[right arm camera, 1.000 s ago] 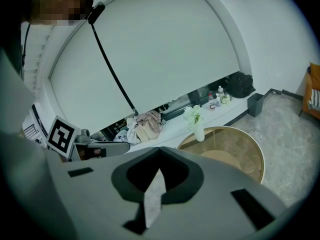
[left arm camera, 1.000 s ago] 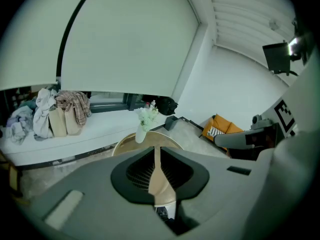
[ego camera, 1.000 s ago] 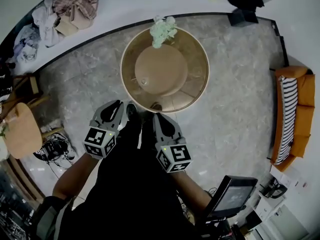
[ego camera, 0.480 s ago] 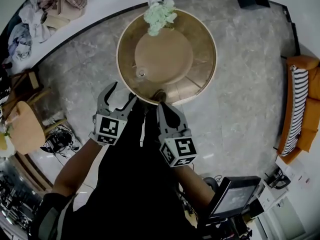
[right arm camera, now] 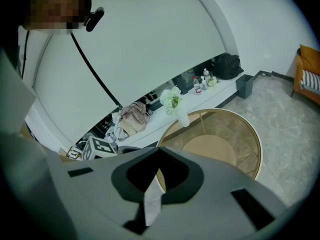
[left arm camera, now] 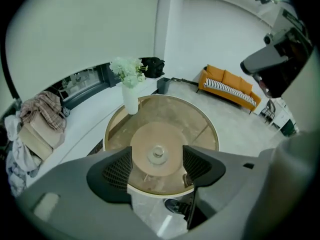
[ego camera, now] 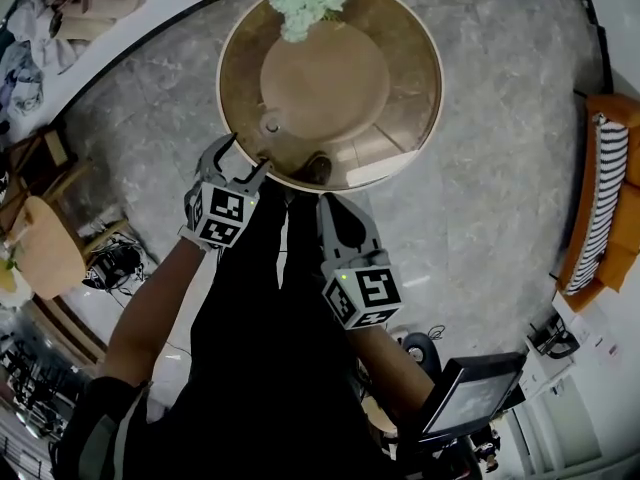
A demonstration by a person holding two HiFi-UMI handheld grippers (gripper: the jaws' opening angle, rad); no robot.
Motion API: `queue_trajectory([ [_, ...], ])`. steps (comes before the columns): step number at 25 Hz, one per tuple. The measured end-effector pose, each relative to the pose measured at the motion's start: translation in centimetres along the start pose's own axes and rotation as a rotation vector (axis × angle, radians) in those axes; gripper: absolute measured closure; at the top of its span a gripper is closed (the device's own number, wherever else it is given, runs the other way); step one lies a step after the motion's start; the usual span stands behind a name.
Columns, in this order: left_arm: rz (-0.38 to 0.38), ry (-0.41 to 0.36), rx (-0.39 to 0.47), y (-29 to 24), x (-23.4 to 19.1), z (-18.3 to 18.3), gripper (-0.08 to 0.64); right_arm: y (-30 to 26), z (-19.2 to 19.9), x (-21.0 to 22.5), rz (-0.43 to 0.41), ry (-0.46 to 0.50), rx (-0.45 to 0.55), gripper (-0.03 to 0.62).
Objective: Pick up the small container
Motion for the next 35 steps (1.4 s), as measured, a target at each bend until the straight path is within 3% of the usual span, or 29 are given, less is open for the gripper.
queue_trajectory([
  [12,-0.021,-0.061,-0.035,-6.7,-0.3,1.6,0.244,-1.4,2.7,1.8,0.007,-0.042,-0.053,0.586],
  [25,-0.005,-0.015,-0.056,-11.0,-0.4,3.7,0.244,-3.1,6.2,3.3,0.018,-0.094,-0.122,0.586],
  [35,0.022,-0.042,-0.001,-13.4,-0.3,4.2,0.243,-3.7,7.5,3.9,0.022,-0.075,-0.159,0.586],
])
Point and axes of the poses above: the fingertips, and each gripper's own axes: y backward along the fingers, x to its right, z out of its underside, the point moved 3 cm from there along y, backward along the fingers
